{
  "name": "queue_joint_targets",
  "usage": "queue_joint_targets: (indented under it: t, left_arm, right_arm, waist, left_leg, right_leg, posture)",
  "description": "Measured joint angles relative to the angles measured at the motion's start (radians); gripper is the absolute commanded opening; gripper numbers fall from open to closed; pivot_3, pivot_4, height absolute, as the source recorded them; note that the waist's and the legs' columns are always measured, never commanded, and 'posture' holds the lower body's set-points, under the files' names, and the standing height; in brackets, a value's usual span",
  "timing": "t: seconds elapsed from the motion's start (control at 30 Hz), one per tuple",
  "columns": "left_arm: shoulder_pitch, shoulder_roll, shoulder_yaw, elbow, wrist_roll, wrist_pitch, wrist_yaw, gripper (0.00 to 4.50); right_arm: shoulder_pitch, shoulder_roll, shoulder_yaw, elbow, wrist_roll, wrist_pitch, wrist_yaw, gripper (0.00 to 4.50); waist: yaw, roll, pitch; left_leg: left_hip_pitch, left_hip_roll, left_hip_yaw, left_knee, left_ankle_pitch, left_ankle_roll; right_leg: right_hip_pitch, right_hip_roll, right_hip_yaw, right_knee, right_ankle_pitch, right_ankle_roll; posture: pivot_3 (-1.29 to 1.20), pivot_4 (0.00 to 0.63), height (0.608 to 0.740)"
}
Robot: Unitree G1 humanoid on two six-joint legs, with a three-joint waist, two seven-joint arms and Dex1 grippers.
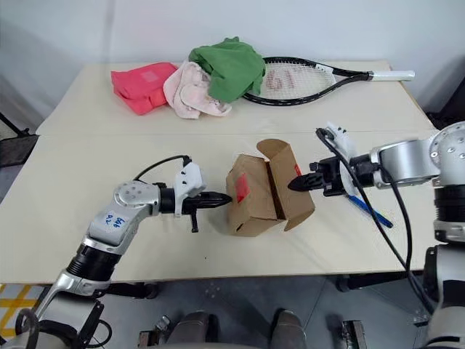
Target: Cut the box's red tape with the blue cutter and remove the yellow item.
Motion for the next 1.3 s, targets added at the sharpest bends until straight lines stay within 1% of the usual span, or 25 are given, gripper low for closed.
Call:
queue_joint_targets:
  t: [0.17,0.3,0.47,0.67,0.9,1.0,1.07,1.13,1.17,1.23,1.3]
  left_arm:
    - [0.001,-0.035,-0.009,0.021,0.011,-0.003,0.013,0.00]
    - [0.001,-0.061,-0.007,0.035,0.015,-0.004,0.025,0.00]
    - [0.003,-0.062,-0.003,0.035,0.017,0.001,0.027,0.00]
    - [0.019,-0.058,-0.008,0.035,0.031,0.041,0.046,0.00]
    - [0.017,-0.033,-0.022,0.034,0.046,0.068,0.043,0.00]
    - [0.013,-0.028,0.002,0.034,0.033,0.068,0.037,0.00]
    - [-0.009,0.000,0.039,0.033,0.002,0.060,0.008,0.00]
    - [-0.035,0.065,0.080,0.019,-0.046,0.057,-0.056,0.00]
    - [-0.043,0.109,0.103,0.008,-0.079,0.062,-0.104,0.00]
    - [-0.062,0.164,0.147,-0.013,-0.138,0.100,-0.164,0.00]
    - [-0.104,0.190,0.185,-0.045,-0.215,0.173,-0.209,0.00]
  right_arm:
    - [-0.029,-0.022,0.071,-0.064,0.135,-0.042,-0.128,0.04]
    - [-0.022,-0.059,0.100,-0.150,0.160,-0.083,-0.212,0.04]
    - [0.004,-0.101,0.141,-0.242,0.254,-0.177,-0.302,0.04]
    - [0.007,-0.114,0.170,-0.275,0.274,-0.236,-0.340,0.04]
    - [-0.031,-0.112,0.211,-0.271,0.272,-0.238,-0.398,0.04]
    - [-0.040,-0.112,0.226,-0.271,0.265,-0.237,-0.426,0.04]
    - [-0.040,-0.112,0.236,-0.270,0.260,-0.240,-0.444,0.04]
    - [-0.039,-0.109,0.248,-0.271,0.260,-0.242,-0.454,0.04]
    - [-0.037,-0.107,0.251,-0.270,0.261,-0.241,-0.457,0.04]
    - [-0.037,-0.107,0.251,-0.269,0.261,-0.239,-0.464,0.04]
    - [-0.037,-0.106,0.251,-0.269,0.261,-0.240,-0.475,0.04]
  waist:
    - [0.004,0.000,0.000]
    - [0.006,-0.001,0.000]
    - [0.003,-0.001,0.000]
    - [0.004,-0.001,0.000]
    - [0.001,-0.001,0.000]
    - [0.001,-0.001,0.000]
    - [0.001,-0.001,0.000]
    - [-0.002,-0.001,0.000]
    - [-0.004,-0.001,0.000]
    - [-0.003,0.000,0.001]
    - [0.001,-0.001,0.001]
  left_leg:
    - [-0.001,0.000,0.000,0.001,0.000,0.000]
    - [-0.001,0.000,0.000,0.001,0.000,0.000]
    - [-0.001,0.000,0.000,0.001,0.000,0.000]
    - [-0.001,0.000,0.000,0.001,0.000,0.001]
    - [-0.001,0.000,0.000,0.001,0.000,0.001]
    - [-0.003,0.001,0.000,0.001,0.000,0.001]
    - [-0.007,0.001,0.000,0.002,0.000,0.000]
    - [-0.013,0.001,0.000,0.003,0.000,0.000]
    - [-0.014,0.001,0.001,0.002,0.000,0.000]
    - [-0.014,0.001,0.002,0.000,0.000,0.000]
    - [-0.014,0.001,0.002,0.000,0.000,0.000]
  right_leg:
    - [0.000,0.000,0.000,0.000,0.000,0.000]
    - [0.000,0.000,-0.001,-0.001,0.000,0.000]
    - [0.000,0.000,-0.001,0.000,0.000,0.000]
    - [0.000,0.000,-0.001,0.000,0.000,0.000]
    - [-0.001,0.000,0.000,0.000,0.000,0.000]
    - [-0.002,0.000,-0.001,0.000,0.000,-0.001]
    - [-0.007,0.000,-0.001,0.001,0.001,-0.001]
    - [-0.015,0.000,-0.001,0.003,0.001,-0.001]
    - [-0.016,0.000,-0.001,0.003,0.001,-0.001]
    - [-0.017,0.000,-0.002,0.002,0.001,-0.001]
    - [-0.017,-0.001,-0.004,0.001,0.001,-0.001]
  posture:
    - [0.00,0.150,0.740]
    - [0.00,0.150,0.740]
    - [0.00,0.150,0.740]
    - [0.00,0.150,0.740]
    - [0.00,0.150,0.740]
    - [0.00,0.150,0.740]
    - [0.00,0.150,0.740]
    - [0.00,0.150,0.740]
    - [0.00,0.150,0.740]
    - [0.00,0.150,0.740]
    - [0.00,0.150,0.740]
